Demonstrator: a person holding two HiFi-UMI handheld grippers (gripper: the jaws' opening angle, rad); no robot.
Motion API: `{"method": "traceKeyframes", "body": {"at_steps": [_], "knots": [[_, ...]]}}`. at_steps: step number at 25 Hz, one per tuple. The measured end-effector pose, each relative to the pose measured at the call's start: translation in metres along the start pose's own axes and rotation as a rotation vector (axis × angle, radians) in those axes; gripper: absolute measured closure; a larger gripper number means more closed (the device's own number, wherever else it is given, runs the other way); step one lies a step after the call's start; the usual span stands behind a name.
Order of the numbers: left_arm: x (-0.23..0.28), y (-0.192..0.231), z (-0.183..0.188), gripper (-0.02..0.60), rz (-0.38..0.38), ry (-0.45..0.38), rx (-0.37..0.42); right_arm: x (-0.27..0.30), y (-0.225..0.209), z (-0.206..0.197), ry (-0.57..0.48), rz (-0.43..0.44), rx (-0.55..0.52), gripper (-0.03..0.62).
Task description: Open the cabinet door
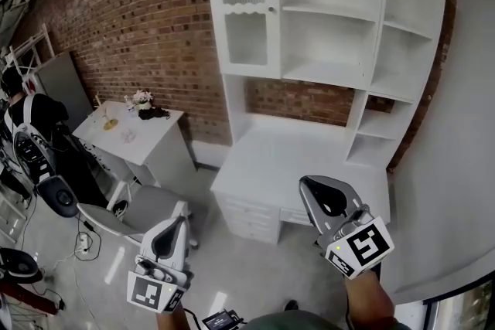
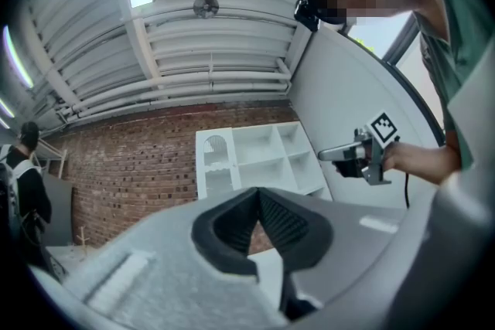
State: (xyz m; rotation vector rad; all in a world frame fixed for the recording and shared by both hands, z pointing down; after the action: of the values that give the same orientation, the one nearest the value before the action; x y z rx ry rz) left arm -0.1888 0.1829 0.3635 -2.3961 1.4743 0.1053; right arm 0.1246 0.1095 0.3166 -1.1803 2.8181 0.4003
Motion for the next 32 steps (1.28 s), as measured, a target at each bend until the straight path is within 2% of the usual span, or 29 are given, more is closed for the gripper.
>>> {"method": "traceKeyframes", "body": {"at_steps": [9,17,24,29,32], "knots": [[0.056,-0.028,0.005,0.580,0.038,0.009,0.038,-0.005,-0.067,-0.002,-0.027,0.052,-0.005,0.588],[0.089,-0.045,0.005,0.580,0.017,0.026,0.059,-0.011,-0.102,-0.014,-0.047,0.043,0.013,0.588],[0.115,-0.030,-0.012,0.580,-0.023,0.022,0.042,0.005,-0.113,-0.028,-0.031,0.011,0.009,0.588],[0.142,-0.004,-0.017,0.580,-0.074,-0.023,0.033,0.025,-0.123,-0.026,-0.026,-0.044,-0.012,0.588],[0.157,0.016,-0.028,0.580,-0.104,-0.017,0.034,0.044,-0.128,-0.026,-0.030,-0.074,-0.026,0.588]]}}
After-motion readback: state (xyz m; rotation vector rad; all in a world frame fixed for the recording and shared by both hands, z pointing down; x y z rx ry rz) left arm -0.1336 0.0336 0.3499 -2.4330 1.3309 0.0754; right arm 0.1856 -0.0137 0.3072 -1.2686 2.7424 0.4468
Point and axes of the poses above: the fingertips, and each gripper's own axes: x forward along the fingers, y to its left, z out of its top, the point moved 9 cm from there along -x, backward along the fingers, and after that the axes turned 1 degree about x, right-handed, at the moved point
